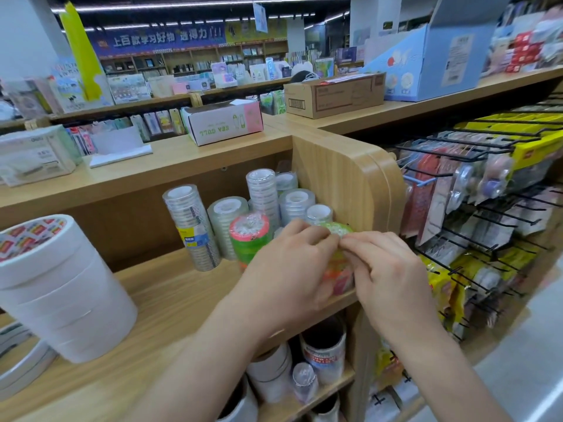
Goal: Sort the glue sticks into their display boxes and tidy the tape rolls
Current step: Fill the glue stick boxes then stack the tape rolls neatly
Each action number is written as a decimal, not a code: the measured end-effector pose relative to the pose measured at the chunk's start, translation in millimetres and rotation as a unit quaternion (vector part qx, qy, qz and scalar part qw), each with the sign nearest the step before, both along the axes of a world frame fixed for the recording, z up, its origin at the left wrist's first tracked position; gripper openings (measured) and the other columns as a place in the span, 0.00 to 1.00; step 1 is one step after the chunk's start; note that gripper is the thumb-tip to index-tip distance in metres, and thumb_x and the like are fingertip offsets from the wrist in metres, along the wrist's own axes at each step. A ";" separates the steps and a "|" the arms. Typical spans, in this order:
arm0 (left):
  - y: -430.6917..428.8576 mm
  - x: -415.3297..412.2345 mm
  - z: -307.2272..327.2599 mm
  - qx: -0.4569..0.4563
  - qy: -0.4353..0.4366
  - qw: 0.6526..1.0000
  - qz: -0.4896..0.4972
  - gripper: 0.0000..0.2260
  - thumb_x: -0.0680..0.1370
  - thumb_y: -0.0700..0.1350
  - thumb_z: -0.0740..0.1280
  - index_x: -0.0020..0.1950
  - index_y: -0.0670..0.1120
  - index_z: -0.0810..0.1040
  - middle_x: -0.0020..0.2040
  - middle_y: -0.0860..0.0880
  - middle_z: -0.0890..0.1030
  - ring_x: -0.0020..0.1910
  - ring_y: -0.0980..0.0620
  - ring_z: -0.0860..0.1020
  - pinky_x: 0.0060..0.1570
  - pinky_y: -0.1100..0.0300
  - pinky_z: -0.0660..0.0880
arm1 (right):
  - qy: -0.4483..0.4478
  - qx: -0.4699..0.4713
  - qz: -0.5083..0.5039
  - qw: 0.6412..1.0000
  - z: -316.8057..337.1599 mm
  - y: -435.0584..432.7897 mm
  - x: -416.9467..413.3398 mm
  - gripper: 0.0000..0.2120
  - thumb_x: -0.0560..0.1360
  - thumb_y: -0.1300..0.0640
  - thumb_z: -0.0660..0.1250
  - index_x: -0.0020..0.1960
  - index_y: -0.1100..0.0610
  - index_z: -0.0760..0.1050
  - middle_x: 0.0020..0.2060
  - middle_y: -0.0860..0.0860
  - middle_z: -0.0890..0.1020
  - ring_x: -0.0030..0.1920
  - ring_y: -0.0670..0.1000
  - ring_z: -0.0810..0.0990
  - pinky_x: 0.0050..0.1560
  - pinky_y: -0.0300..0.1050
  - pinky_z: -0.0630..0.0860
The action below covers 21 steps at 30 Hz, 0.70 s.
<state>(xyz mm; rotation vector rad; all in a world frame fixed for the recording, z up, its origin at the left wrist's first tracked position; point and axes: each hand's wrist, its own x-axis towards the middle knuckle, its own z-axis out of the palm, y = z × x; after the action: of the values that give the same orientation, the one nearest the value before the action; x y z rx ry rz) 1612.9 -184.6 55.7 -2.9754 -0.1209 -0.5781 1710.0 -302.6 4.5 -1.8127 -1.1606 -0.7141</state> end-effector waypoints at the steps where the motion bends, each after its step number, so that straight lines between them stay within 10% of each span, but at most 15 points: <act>1: -1.3 -0.9 -7.1 0.013 -0.031 0.999 0.007 0.22 0.72 0.56 0.56 0.57 0.46 0.80 0.52 0.51 0.81 0.49 0.48 0.75 0.46 0.55 0.77 | 0.033 0.019 0.004 0.999 -1.4 -0.8 -1.9 0.08 0.73 0.66 0.70 0.51 0.59 0.82 0.44 0.48 0.82 0.43 0.54 0.80 0.47 0.43 0.76; 8: 1.8 12.4 -21.7 0.042 -0.116 0.992 0.018 0.12 0.75 0.51 0.63 0.47 0.46 0.82 0.44 0.50 0.81 0.44 0.47 0.76 0.38 0.51 0.76 | 0.138 0.083 -0.003 0.987 -20.2 -7.9 -15.4 0.14 0.76 0.63 0.67 0.61 0.59 0.78 0.54 0.49 0.80 0.49 0.47 0.81 0.53 0.40 0.76; 14: -2.5 0.9 -21.3 0.014 -0.130 0.991 -0.029 0.13 0.78 0.50 0.61 0.49 0.46 0.82 0.48 0.52 0.82 0.46 0.48 0.75 0.43 0.53 0.76 | 0.377 -0.012 0.001 0.926 -58.1 -15.1 -35.7 0.33 0.67 0.31 0.65 0.68 0.40 0.64 0.52 0.42 0.73 0.48 0.43 0.80 0.48 0.50 0.80; 21: -13.7 -13.3 -22.8 -0.075 -0.208 0.974 -0.059 0.13 0.78 0.49 0.61 0.50 0.45 0.83 0.48 0.52 0.83 0.43 0.47 0.77 0.45 0.57 0.71 | 0.505 0.180 0.191 0.822 -61.2 -21.6 -44.9 0.28 0.70 0.64 0.74 0.65 0.45 0.70 0.54 0.44 0.82 0.53 0.47 0.83 0.50 0.37 0.79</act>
<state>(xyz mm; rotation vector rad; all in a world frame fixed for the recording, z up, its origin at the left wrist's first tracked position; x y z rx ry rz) 1599.5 -198.3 32.9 -2.9669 -0.0208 -1.2544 1665.1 -324.3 -56.7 -1.2486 -0.5533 0.2786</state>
